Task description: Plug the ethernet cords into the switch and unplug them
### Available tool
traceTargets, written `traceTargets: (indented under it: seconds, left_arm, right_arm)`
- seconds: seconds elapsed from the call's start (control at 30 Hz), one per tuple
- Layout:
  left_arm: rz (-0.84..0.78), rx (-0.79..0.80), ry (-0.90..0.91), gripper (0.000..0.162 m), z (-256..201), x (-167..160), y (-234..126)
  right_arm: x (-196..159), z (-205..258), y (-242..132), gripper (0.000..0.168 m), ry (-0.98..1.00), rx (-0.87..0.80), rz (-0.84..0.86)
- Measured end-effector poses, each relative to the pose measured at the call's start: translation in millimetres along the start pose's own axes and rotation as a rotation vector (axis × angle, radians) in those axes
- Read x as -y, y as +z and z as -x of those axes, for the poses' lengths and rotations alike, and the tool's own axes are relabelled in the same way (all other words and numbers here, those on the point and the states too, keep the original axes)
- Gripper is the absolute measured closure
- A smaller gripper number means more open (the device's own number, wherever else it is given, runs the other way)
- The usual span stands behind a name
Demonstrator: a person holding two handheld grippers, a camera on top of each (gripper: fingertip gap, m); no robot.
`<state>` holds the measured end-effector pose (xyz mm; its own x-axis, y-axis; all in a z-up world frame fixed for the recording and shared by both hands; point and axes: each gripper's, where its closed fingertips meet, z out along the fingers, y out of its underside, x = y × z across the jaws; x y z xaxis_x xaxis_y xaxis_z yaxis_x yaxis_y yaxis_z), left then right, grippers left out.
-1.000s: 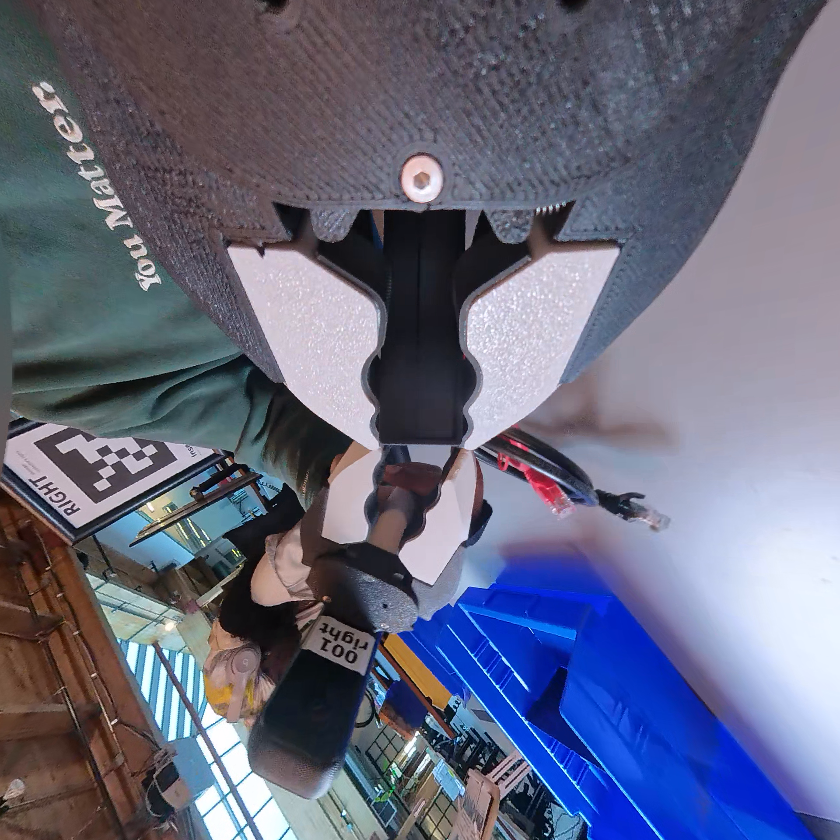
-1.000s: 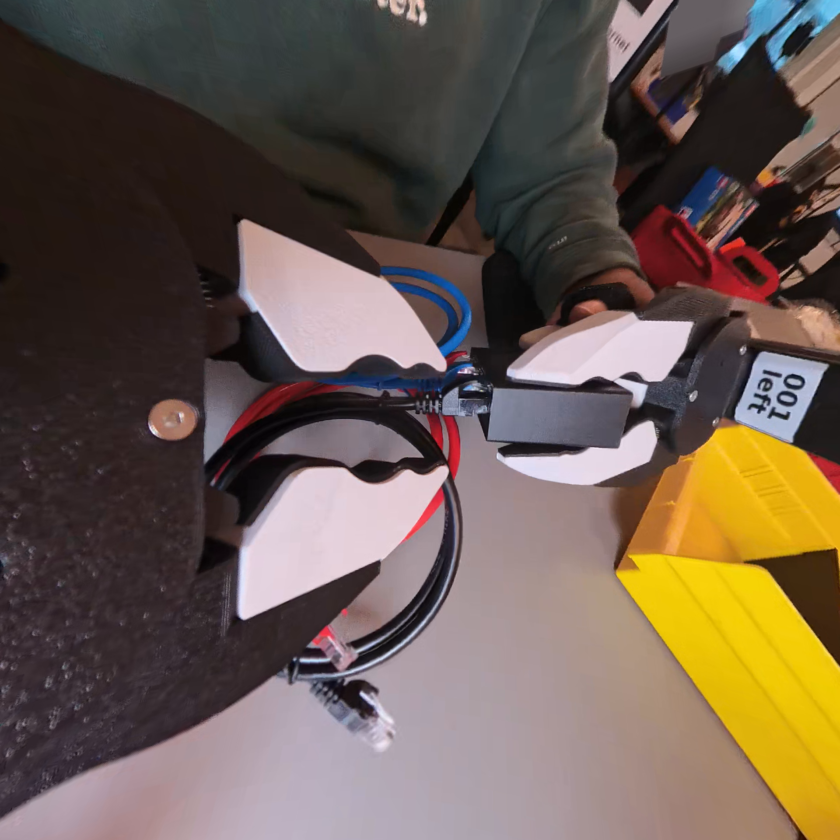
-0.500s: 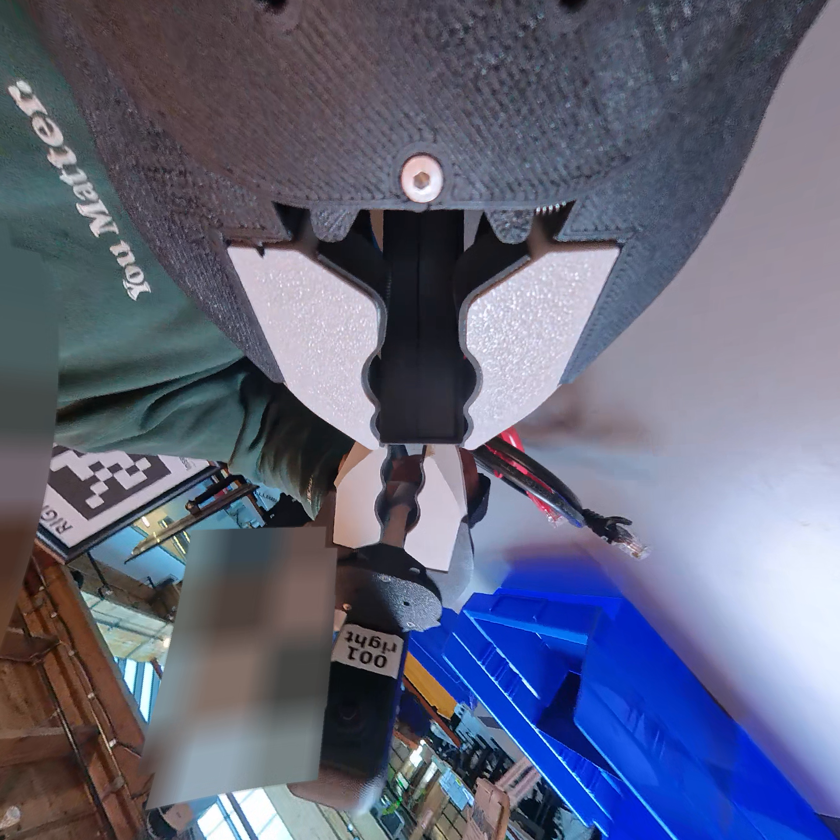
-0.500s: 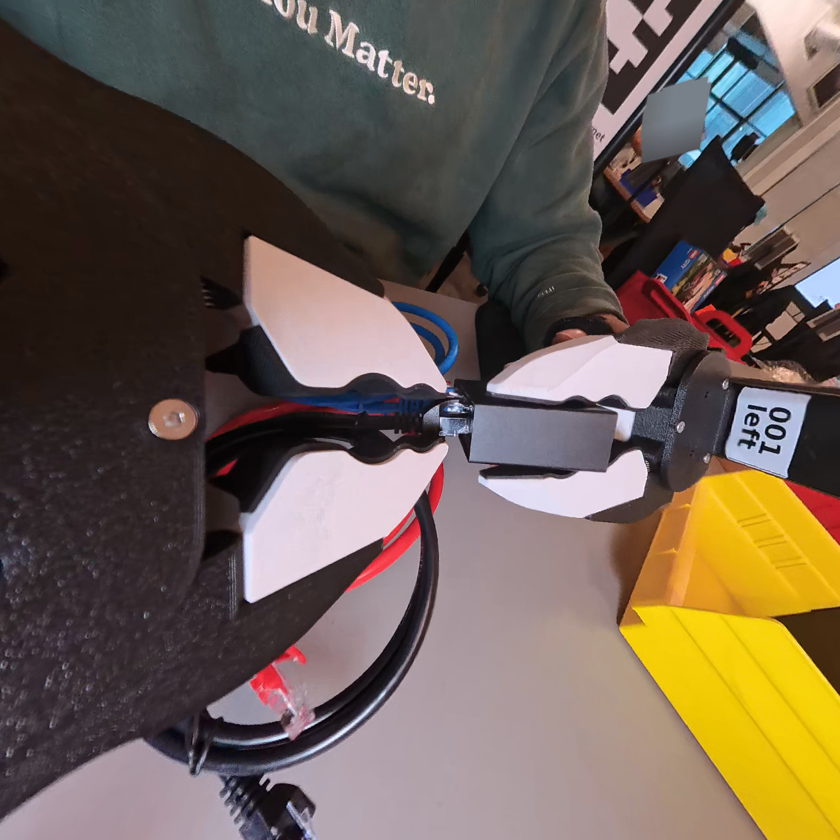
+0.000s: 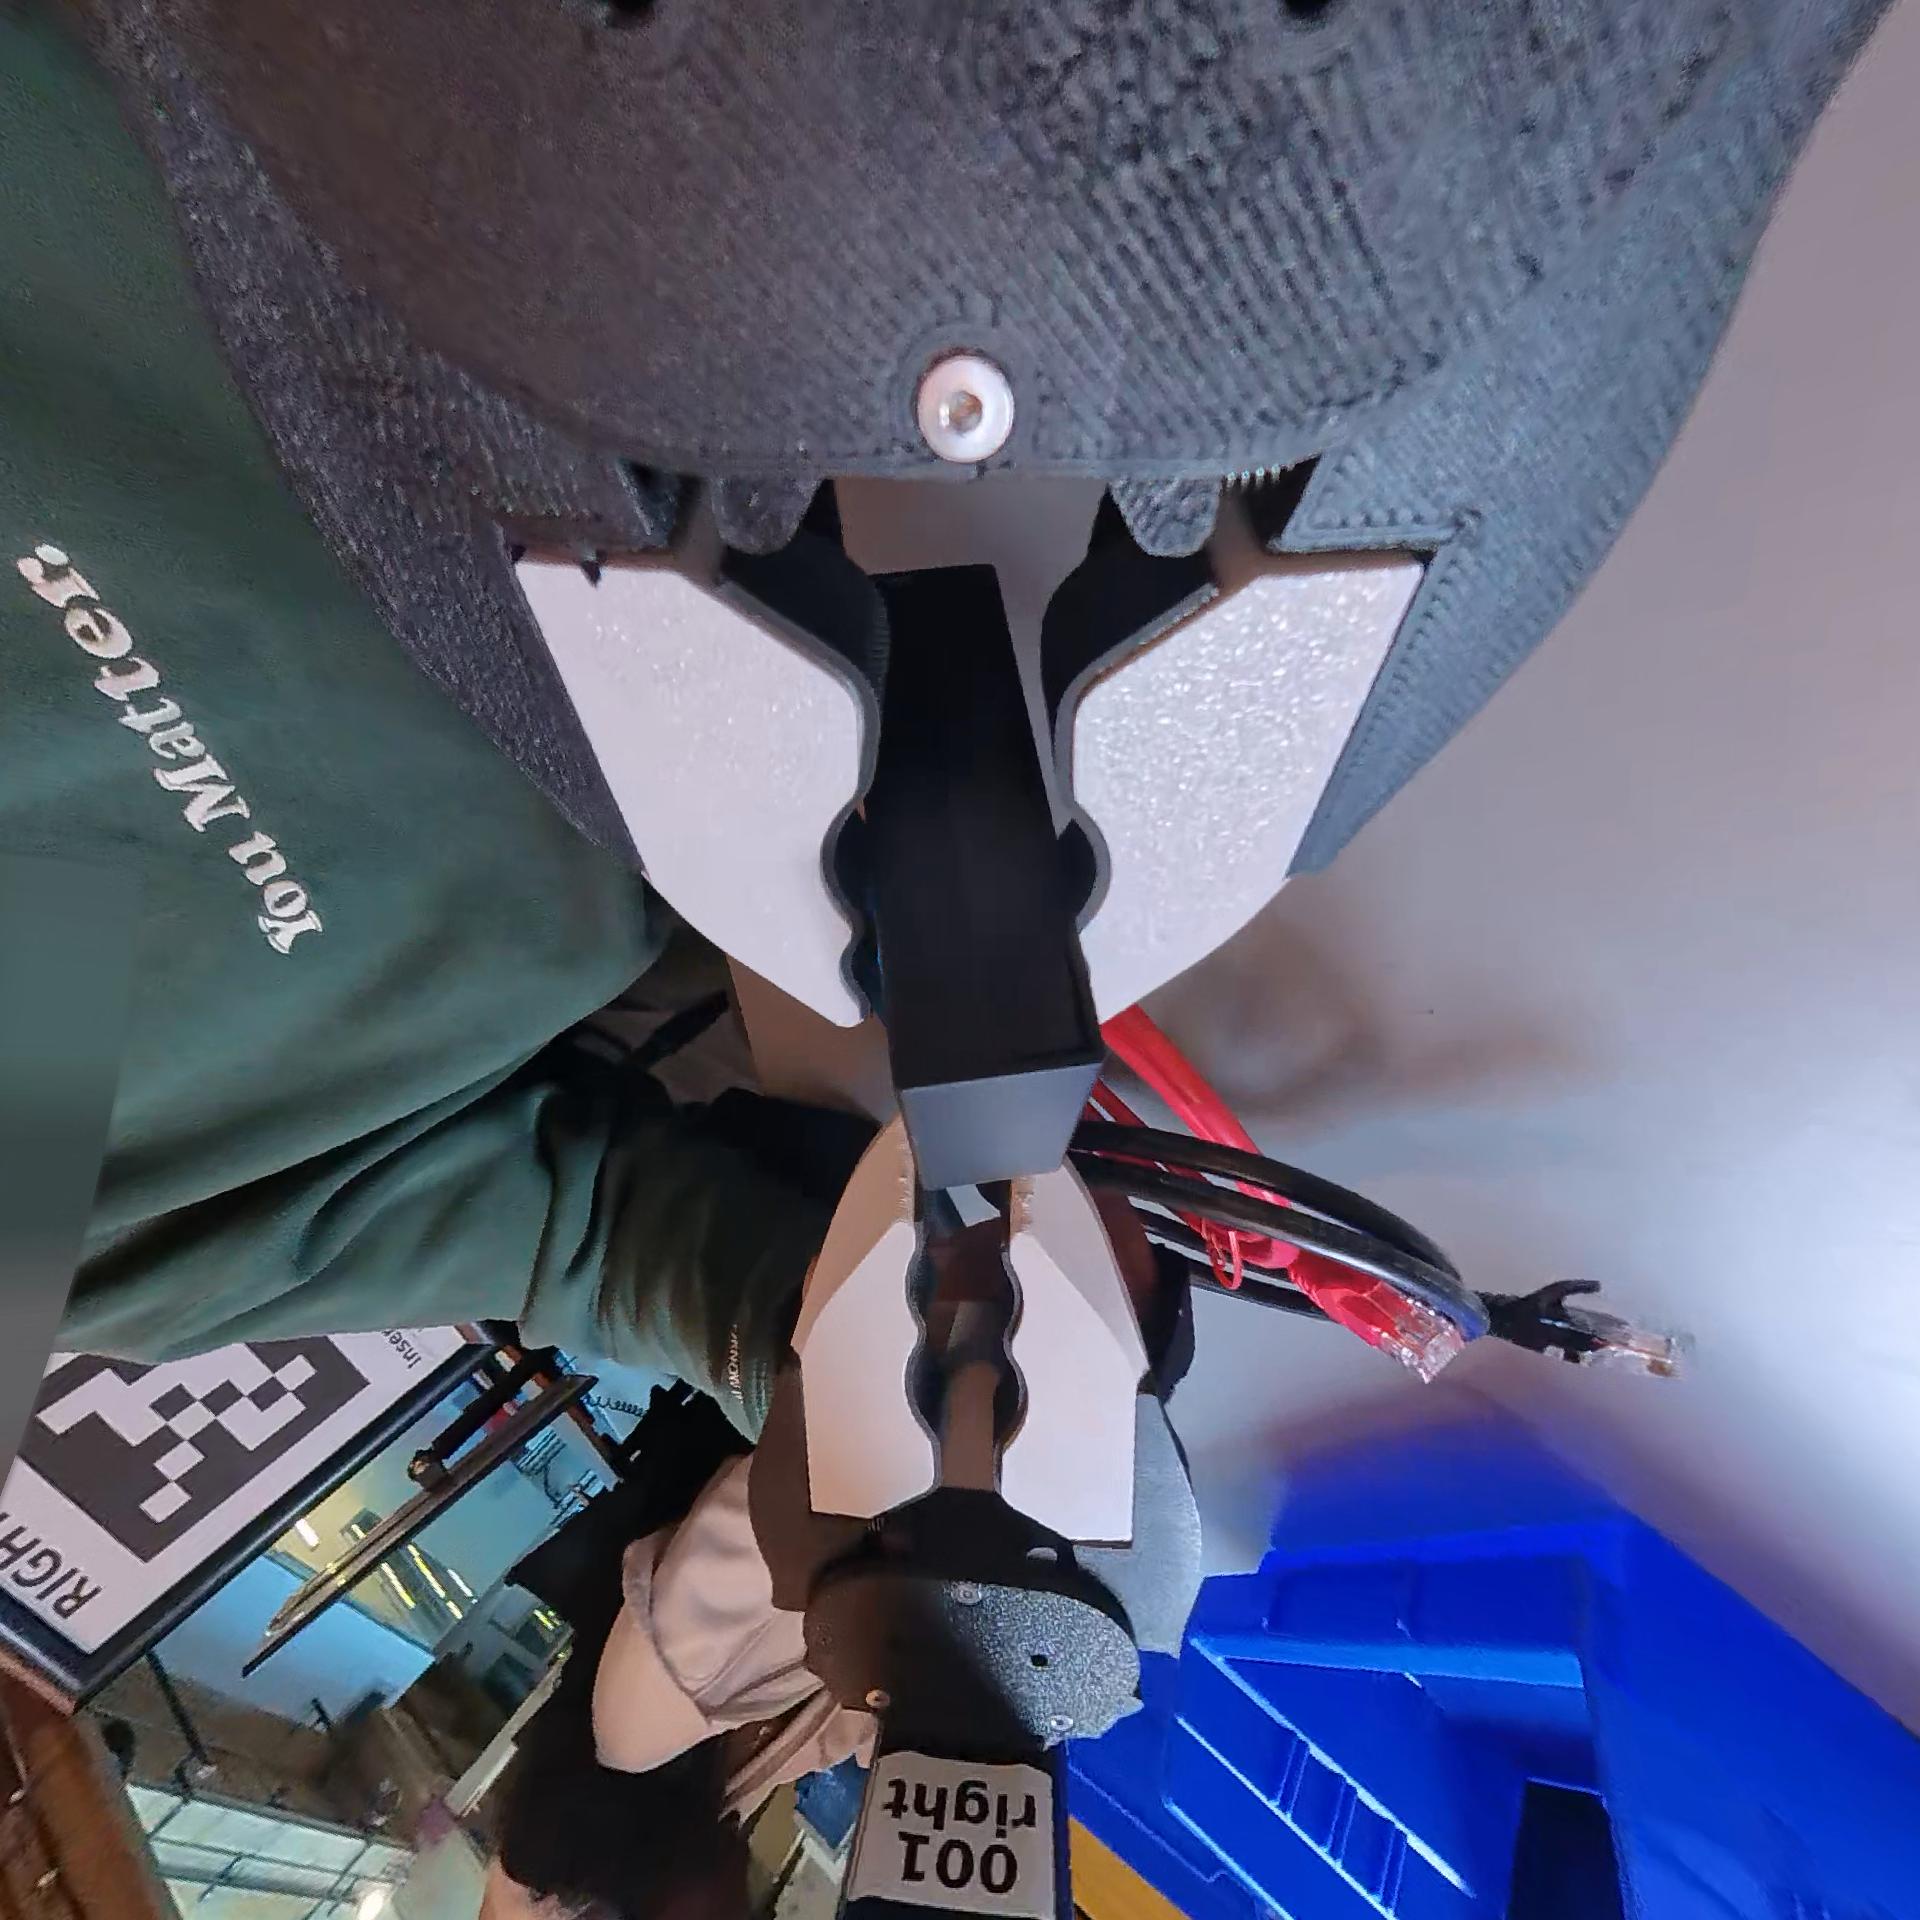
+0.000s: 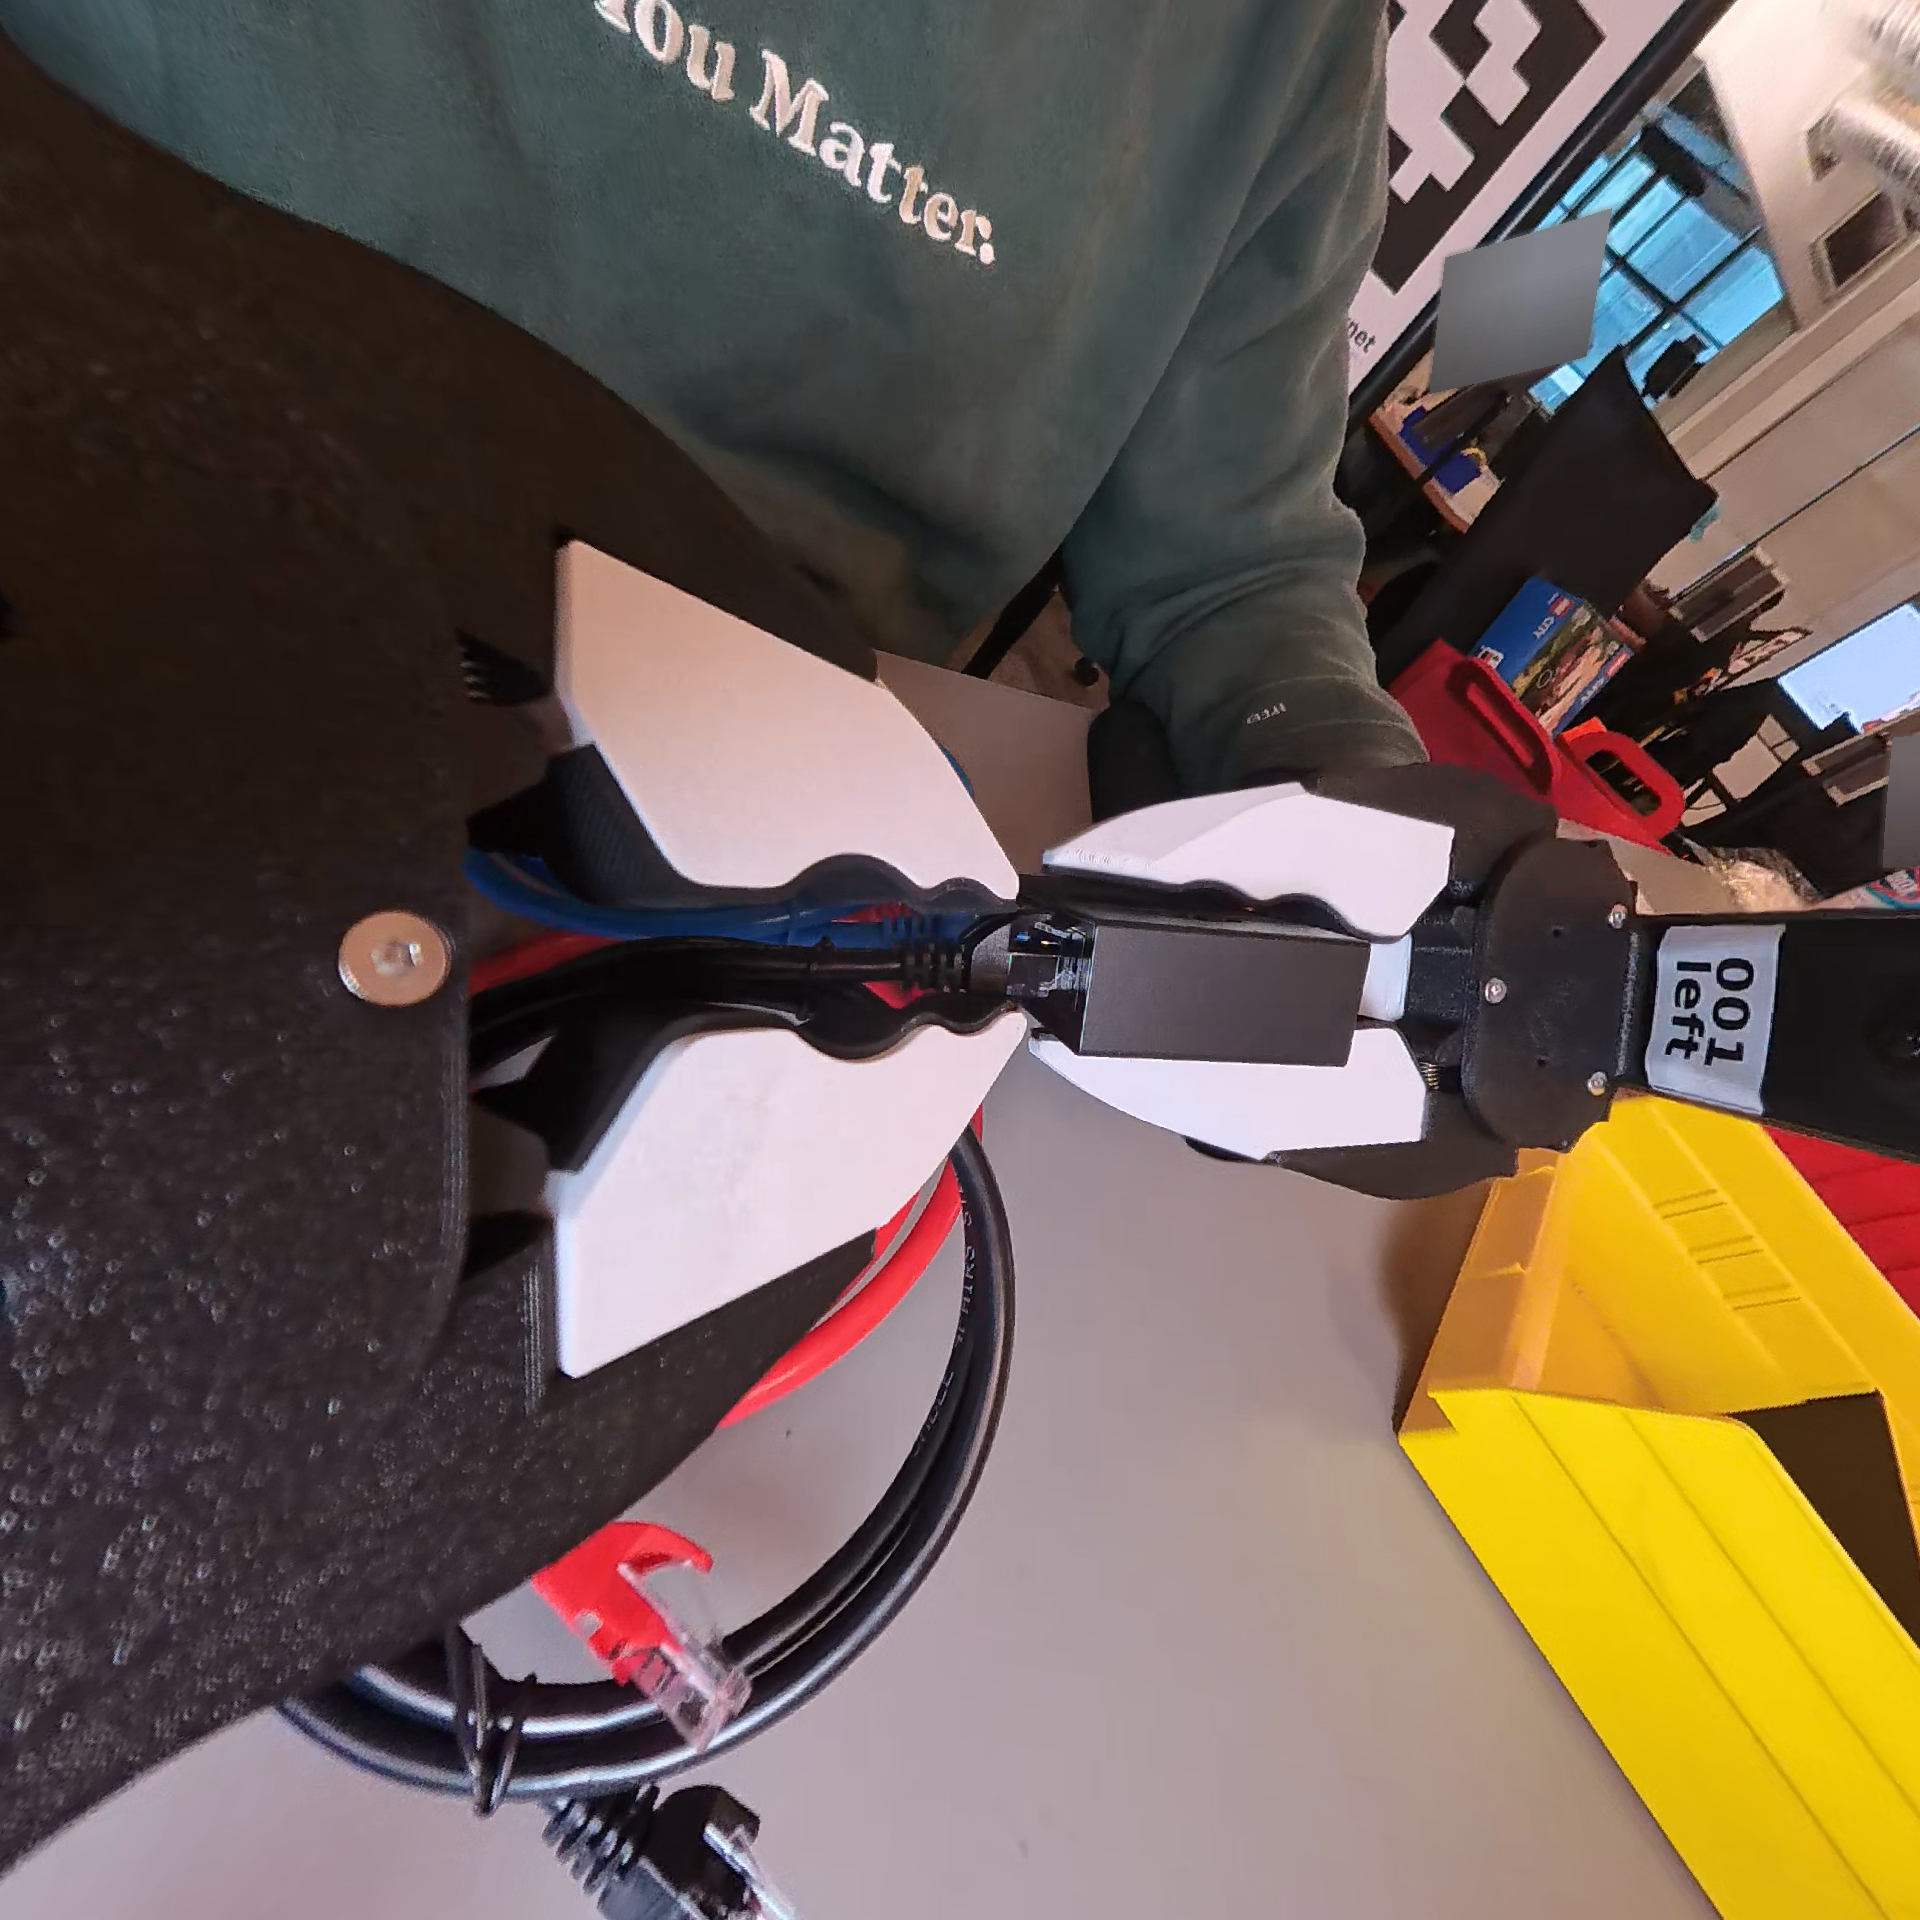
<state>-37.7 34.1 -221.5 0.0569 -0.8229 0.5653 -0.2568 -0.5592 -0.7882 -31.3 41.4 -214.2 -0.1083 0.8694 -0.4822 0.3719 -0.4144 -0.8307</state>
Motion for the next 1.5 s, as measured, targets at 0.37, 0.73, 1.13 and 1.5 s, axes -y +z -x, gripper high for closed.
traceTargets:
  seconds: [0.37, 0.73, 1.13, 1.5]
  left_arm:
    - [-0.023, 0.077, -0.041, 0.131, 6, 5, 1]
    - [-0.038, 0.061, -0.074, 0.131, 10, 0, 5]
    - [-0.037, 0.084, -0.037, 0.132, 8, 3, 3]
    - [-0.056, 0.231, 0.1, 0.131, 9, 12, 1]
  right_arm:
    - [1, -7, -2, 0.152, 0.006, -0.053, -0.036]
    - [-6, -13, -2, 0.152, 0.05, -0.057, -0.008]
    - [-2, -11, -2, 0.152, 0.05, -0.051, -0.021]
    - [7, -14, -4, 0.152, 0.049, -0.185, -0.026]
